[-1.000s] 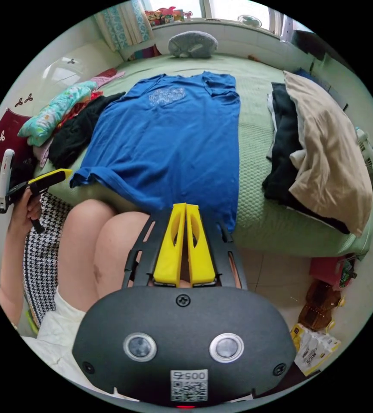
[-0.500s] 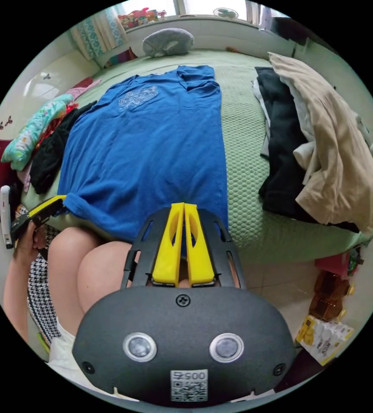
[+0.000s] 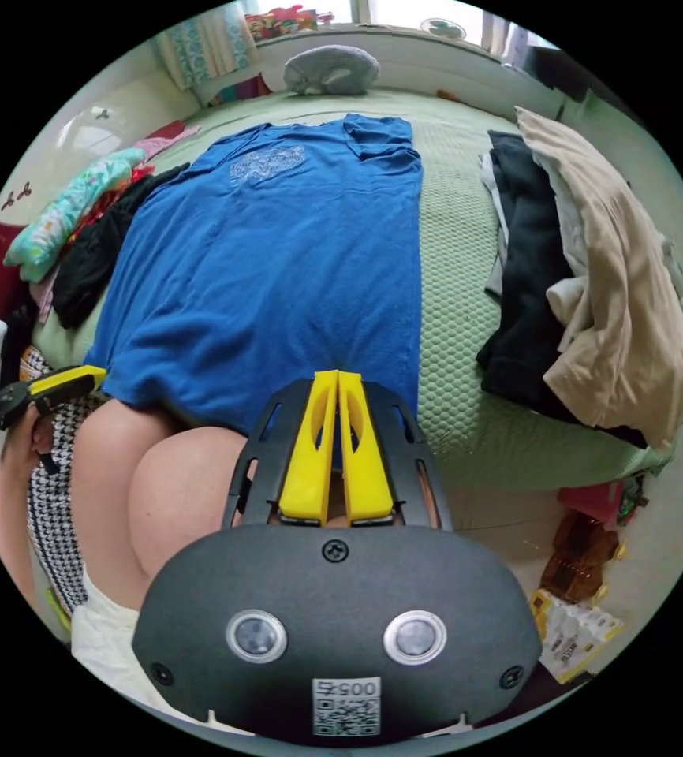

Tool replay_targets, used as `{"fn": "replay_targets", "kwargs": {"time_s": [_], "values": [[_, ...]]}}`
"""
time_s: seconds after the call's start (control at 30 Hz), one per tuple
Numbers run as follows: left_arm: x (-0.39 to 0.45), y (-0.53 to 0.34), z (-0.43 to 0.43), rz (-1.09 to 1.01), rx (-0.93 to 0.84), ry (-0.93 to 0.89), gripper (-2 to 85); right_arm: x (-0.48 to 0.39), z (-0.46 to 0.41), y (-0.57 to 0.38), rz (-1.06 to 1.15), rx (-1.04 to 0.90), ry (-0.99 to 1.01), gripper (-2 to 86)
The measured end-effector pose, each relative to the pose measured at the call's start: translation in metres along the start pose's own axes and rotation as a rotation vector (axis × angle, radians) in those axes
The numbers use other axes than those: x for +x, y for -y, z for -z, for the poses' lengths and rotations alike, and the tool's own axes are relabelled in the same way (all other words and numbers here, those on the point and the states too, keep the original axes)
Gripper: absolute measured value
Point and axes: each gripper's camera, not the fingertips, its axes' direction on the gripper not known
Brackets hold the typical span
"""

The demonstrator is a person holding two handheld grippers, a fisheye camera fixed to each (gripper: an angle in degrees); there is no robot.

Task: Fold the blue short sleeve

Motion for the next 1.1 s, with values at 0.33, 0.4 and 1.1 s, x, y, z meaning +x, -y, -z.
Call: {"fn": "replay_targets", "kwargs": {"time_s": [0.33,0.4,1.1], "values": [[0.016,-0.002,0.022,-0.007,0.123,-0.019,-0.2,-0.01,-0.006,0.003,0.008,-0.006,0.008,-0.9],[0.015,-0.003,0.011,-0.012,0.079,0.068,-0.2,-0.018,-0.007,0.002,0.029,0.005,-0.029,-0.9],[0.066,0.044,0.023,0.037,0.333,0.03,-0.5,-0.012,0.041,0.051,0.023,0.327,0.124,1.7]]}}
